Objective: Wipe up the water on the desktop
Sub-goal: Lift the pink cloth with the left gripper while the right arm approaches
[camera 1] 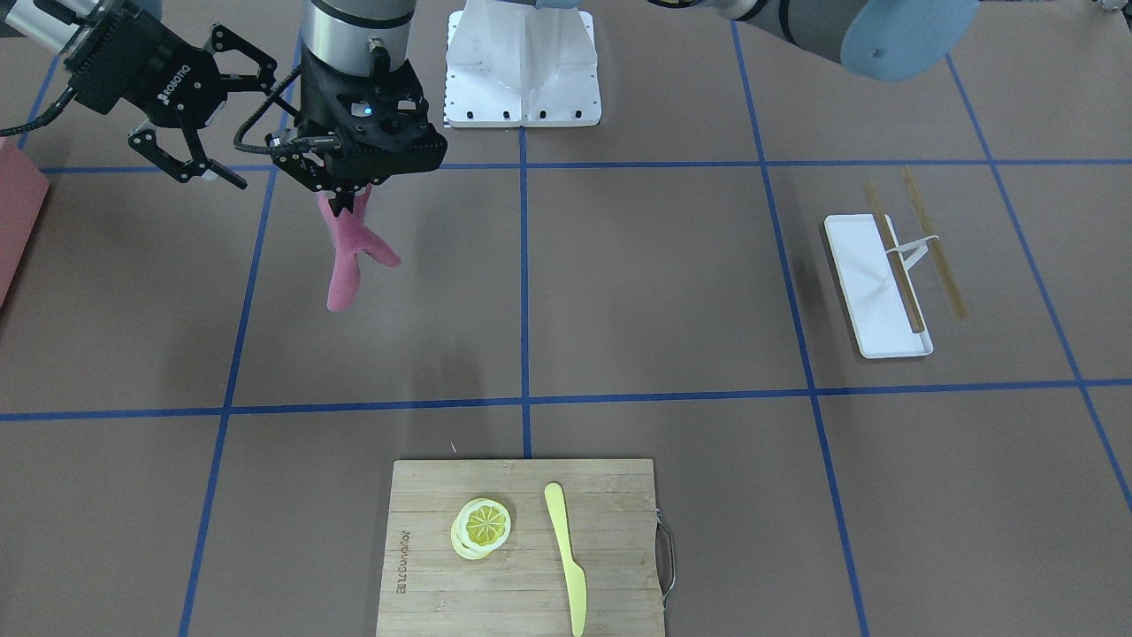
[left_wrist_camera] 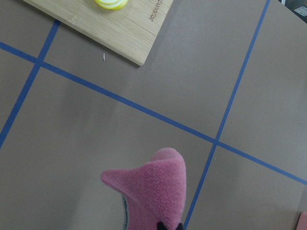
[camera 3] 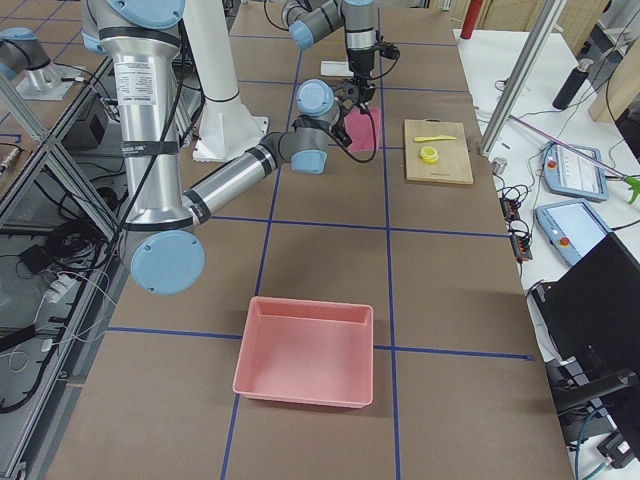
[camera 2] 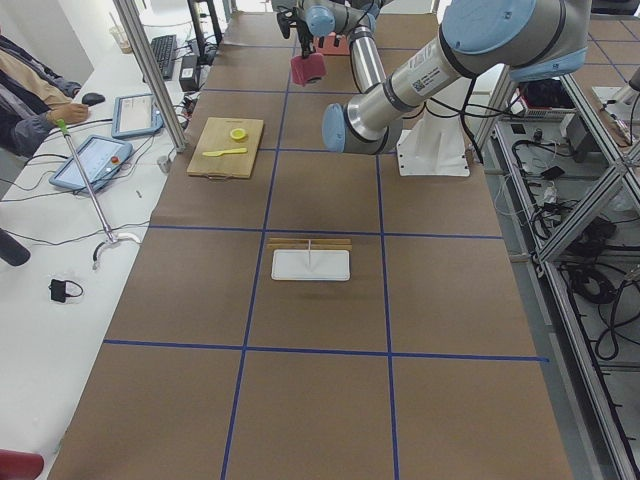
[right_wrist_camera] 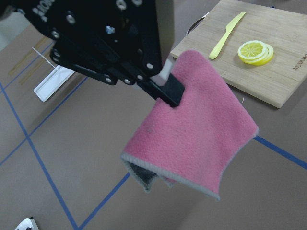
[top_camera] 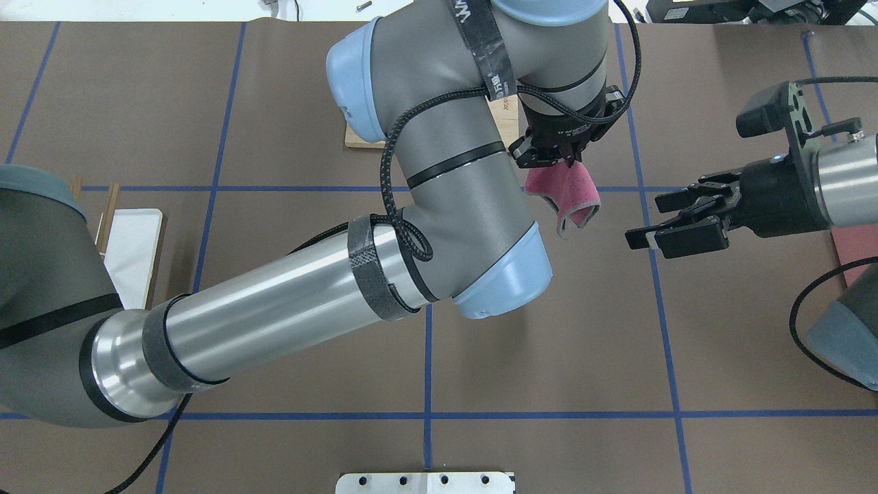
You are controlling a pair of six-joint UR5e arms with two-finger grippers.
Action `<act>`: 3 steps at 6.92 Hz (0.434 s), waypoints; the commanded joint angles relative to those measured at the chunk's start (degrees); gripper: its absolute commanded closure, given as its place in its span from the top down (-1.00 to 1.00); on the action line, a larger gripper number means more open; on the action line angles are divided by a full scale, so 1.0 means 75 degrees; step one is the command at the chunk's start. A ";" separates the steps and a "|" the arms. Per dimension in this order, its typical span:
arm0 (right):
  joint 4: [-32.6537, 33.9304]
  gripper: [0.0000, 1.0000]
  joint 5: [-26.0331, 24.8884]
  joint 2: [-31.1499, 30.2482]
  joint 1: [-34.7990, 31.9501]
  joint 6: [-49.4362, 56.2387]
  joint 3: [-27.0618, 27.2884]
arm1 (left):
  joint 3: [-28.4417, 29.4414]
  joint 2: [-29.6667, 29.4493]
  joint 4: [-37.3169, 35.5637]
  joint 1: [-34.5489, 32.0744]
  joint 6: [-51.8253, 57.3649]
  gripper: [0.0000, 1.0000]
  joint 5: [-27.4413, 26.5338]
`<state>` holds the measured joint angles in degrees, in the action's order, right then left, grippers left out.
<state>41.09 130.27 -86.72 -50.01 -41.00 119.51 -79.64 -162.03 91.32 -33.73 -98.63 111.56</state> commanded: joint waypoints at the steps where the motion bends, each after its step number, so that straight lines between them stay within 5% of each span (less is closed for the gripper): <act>1: -0.0158 0.97 -0.0130 -0.0016 0.0012 0.0005 0.0003 | 0.0001 -0.0017 0.0012 0.0009 -0.0907 -1.00 -0.0004; 3: -0.0170 0.98 -0.0609 -0.0004 0.0292 0.0064 0.0003 | 0.0001 -0.0029 0.0023 0.0009 -0.1506 -1.00 -0.0377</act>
<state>39.90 127.63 -86.85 -48.92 -40.66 119.53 -79.61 -162.20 91.43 -33.67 -107.23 110.25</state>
